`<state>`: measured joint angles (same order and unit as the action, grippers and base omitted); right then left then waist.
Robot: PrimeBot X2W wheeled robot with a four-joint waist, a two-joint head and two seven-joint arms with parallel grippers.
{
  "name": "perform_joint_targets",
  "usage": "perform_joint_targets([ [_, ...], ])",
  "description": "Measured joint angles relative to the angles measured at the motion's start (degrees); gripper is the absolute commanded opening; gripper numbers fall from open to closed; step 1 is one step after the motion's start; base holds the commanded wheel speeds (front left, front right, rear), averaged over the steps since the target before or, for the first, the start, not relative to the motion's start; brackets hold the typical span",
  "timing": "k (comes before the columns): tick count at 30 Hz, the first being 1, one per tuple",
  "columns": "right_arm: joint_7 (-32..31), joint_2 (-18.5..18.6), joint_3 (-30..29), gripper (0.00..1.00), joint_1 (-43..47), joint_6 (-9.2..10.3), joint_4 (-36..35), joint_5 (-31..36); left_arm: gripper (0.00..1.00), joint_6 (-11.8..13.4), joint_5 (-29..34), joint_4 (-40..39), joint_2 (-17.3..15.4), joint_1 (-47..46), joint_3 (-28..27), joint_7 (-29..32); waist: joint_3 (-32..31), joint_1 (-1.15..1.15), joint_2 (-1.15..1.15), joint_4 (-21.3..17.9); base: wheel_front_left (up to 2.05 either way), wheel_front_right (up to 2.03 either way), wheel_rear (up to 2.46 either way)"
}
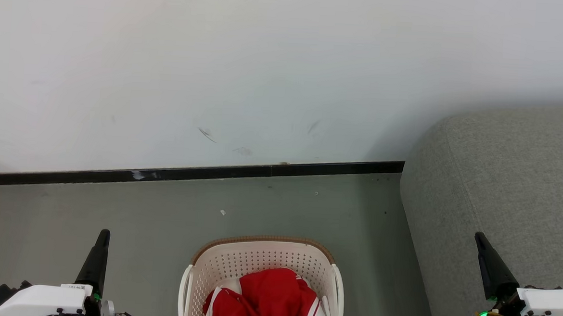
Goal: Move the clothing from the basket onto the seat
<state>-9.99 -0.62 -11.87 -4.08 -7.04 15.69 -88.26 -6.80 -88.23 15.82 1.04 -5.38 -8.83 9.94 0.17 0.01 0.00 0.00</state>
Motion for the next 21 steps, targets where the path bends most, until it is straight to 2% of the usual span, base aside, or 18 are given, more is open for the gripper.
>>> perform_joint_targets([
  [21, 0.0, 0.0, 0.0, 0.0, 0.0, 0.0, 0.0, 0.0, 0.0, 0.0, 0.0, 0.0, 0.0, 0.0, 0.0, 0.0, 0.0, 0.0, 0.0, 0.0, 0.0, 0.0, 0.0],
])
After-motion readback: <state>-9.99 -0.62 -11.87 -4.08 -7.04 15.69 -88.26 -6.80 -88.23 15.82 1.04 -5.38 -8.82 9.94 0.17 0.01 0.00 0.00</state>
